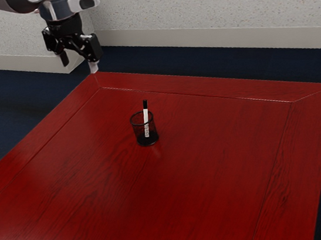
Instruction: Take the marker out of the pen holder and place it to the left of the pen holder.
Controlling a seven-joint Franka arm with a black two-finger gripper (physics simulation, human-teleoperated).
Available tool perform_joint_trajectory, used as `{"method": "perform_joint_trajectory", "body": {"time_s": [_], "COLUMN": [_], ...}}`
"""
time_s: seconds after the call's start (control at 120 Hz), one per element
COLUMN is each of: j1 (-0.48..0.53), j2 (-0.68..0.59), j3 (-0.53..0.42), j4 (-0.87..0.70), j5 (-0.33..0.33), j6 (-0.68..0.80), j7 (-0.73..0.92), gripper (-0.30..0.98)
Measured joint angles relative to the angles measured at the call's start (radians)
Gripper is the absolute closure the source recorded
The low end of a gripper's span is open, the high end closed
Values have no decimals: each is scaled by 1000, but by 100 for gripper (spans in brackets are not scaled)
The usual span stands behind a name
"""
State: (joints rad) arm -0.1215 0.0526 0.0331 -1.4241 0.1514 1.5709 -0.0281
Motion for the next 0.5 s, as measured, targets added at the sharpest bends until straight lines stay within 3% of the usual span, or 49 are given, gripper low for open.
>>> {"method": "perform_joint_trajectory", "body": {"time_s": [0.142,0.5], "j1": [10,13], "j2": [39,372], "j3": [-6,8], "j4": [26,42], "j5": [8,-10], "j6": [9,212], "j7": [-3,-15], "gripper": [0,0]}}
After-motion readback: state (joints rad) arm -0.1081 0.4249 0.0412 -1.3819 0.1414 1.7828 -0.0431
